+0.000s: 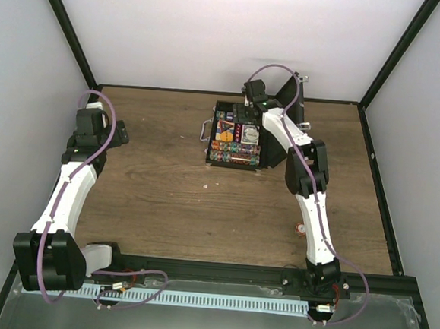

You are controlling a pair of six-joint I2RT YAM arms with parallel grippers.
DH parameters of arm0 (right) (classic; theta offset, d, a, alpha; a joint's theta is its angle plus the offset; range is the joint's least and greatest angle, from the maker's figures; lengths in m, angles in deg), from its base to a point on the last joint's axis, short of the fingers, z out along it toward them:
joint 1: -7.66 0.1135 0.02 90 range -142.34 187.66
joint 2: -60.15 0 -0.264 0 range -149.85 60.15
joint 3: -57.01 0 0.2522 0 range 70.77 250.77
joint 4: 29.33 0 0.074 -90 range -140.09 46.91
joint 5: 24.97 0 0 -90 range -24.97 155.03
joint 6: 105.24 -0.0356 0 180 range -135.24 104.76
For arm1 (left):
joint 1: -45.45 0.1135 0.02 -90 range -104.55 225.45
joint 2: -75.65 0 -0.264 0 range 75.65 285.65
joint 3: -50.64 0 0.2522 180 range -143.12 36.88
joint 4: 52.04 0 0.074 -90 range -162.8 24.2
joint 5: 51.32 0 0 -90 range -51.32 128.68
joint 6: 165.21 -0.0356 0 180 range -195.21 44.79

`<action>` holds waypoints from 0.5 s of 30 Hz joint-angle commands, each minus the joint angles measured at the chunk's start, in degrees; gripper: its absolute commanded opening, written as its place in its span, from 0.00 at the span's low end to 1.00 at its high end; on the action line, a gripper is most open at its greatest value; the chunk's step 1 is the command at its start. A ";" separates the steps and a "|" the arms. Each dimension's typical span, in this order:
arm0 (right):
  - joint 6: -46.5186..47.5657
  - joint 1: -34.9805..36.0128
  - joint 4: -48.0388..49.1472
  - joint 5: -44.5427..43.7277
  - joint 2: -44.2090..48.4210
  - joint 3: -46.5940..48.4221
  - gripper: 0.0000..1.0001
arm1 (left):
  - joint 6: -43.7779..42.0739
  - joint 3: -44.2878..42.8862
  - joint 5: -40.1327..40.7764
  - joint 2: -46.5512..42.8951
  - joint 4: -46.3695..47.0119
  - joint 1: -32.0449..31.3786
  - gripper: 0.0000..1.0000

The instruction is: Pack up texas hold em set

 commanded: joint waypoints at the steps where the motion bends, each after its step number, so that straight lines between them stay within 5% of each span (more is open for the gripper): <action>1: 2.47 1.04 0.10 -2.27 4.72 1.90 0.87 | -0.27 0.28 -0.09 0.04 0.54 -0.32 1.00; 8: 5.59 1.83 -1.12 -5.44 3.09 2.08 1.00 | -0.19 0.28 -0.13 0.06 0.49 -0.32 1.00; 15: 5.84 2.14 -0.60 -5.05 1.40 2.20 1.00 | -0.19 0.28 -0.30 0.28 0.49 -0.32 1.00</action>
